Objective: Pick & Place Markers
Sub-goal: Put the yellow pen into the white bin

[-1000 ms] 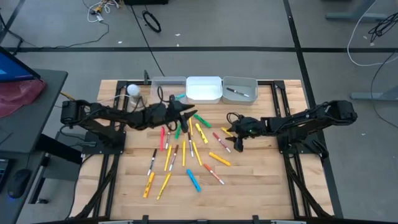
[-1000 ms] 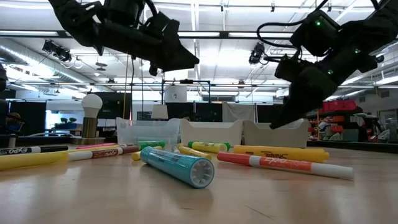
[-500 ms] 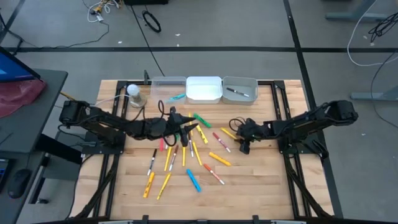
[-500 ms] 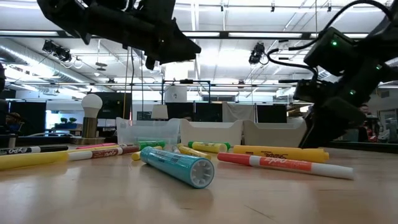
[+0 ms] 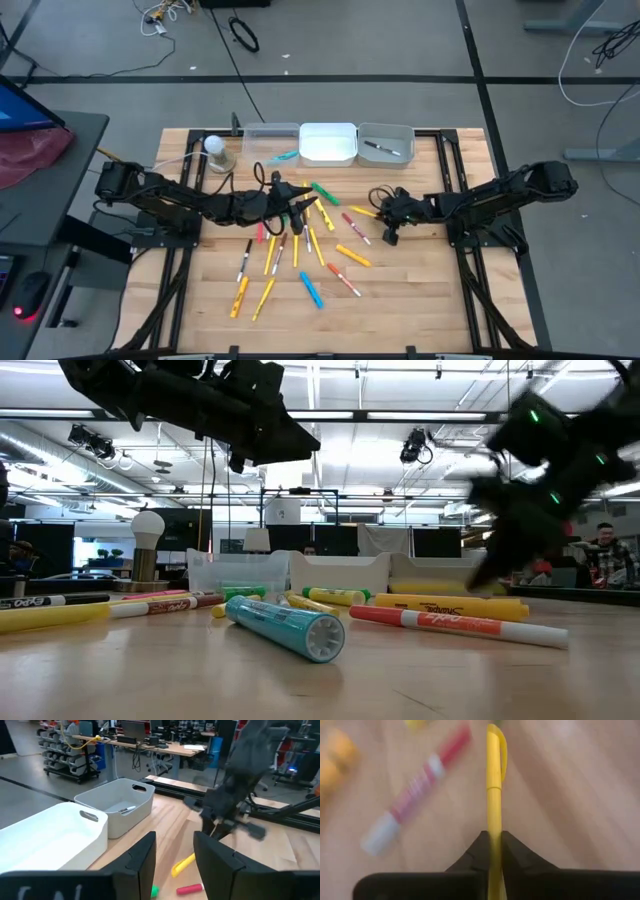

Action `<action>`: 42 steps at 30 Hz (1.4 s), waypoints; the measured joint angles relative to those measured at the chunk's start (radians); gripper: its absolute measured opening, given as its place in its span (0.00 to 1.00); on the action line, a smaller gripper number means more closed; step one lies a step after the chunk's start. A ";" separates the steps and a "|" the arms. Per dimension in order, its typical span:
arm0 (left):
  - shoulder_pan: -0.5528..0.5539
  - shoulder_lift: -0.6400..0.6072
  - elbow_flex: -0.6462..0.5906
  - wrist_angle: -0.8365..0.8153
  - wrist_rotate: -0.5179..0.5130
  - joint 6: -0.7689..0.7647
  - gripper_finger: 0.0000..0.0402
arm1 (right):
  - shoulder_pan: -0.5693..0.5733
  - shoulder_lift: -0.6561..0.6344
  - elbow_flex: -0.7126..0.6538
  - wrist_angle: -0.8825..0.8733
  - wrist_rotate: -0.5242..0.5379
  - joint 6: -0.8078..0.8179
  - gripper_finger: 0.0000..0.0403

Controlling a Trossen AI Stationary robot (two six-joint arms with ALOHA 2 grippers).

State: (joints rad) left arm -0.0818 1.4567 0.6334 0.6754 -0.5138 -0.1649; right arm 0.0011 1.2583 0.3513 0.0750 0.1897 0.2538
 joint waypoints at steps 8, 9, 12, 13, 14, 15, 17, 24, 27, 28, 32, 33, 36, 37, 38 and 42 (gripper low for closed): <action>0.047 -0.034 -0.002 -0.270 -0.083 -0.033 0.31 | -0.115 -0.001 0.455 -0.446 0.022 -0.105 0.03; 0.067 -0.034 -0.008 -0.284 -0.065 -0.013 0.30 | -0.147 0.007 0.494 -0.476 0.021 -0.116 0.03; 0.165 -0.034 -0.056 -0.248 0.094 0.040 0.26 | -0.252 0.072 0.619 -0.531 -0.017 -0.191 0.03; 0.201 -0.034 -0.078 -0.210 0.169 0.052 0.25 | -0.286 0.102 0.660 -0.561 -0.035 -0.221 0.03; 0.237 -0.034 -0.100 -0.154 0.249 0.071 0.24 | -0.316 0.136 0.702 -0.591 -0.047 -0.253 0.03; 0.270 -0.035 -0.120 -0.083 0.332 0.092 0.22 | -0.343 0.179 0.744 -0.617 -0.057 -0.286 0.03; 0.324 -0.053 -0.148 0.024 0.490 0.122 0.20 | -0.392 0.274 0.838 -0.688 -0.059 -0.351 0.03; 0.393 -0.175 -0.159 0.042 0.643 0.065 0.15 | -0.502 0.601 1.189 -0.798 -0.078 -0.641 0.03; 0.367 -0.224 -0.158 0.011 0.648 -0.002 0.14 | -0.525 0.703 1.286 -0.792 -0.077 -0.758 0.03; 0.354 -0.237 -0.159 0.001 0.649 -0.023 0.14 | -0.530 0.730 1.308 -0.793 -0.078 -0.789 0.03; 0.293 -0.263 -0.158 0.007 0.611 -0.052 0.14 | -0.547 0.829 1.380 -0.819 -0.078 -0.884 0.03; 0.280 -0.262 -0.158 0.006 0.583 -0.051 0.14 | -0.552 0.844 1.396 -0.823 -0.079 -0.897 0.03; 0.262 -0.262 -0.158 0.001 0.500 -0.022 0.14 | -0.564 0.884 1.437 -0.831 -0.125 -0.920 0.03; 0.263 -0.262 -0.158 -0.010 0.476 -0.010 0.14 | -0.568 0.898 1.443 -0.840 -0.143 -0.925 0.03; 0.266 -0.262 -0.158 -0.024 0.453 -0.004 0.14 | -0.571 0.910 1.445 -0.845 -0.151 -0.926 0.03; 0.300 -0.262 -0.158 -0.046 0.397 0.040 0.14 | -0.584 0.939 1.448 -0.859 -0.156 -0.933 0.03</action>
State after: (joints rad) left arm 0.2181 1.1950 0.4751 0.6295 -0.1171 -0.1253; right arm -0.5830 2.1973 1.7992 -0.7838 0.0338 -0.6788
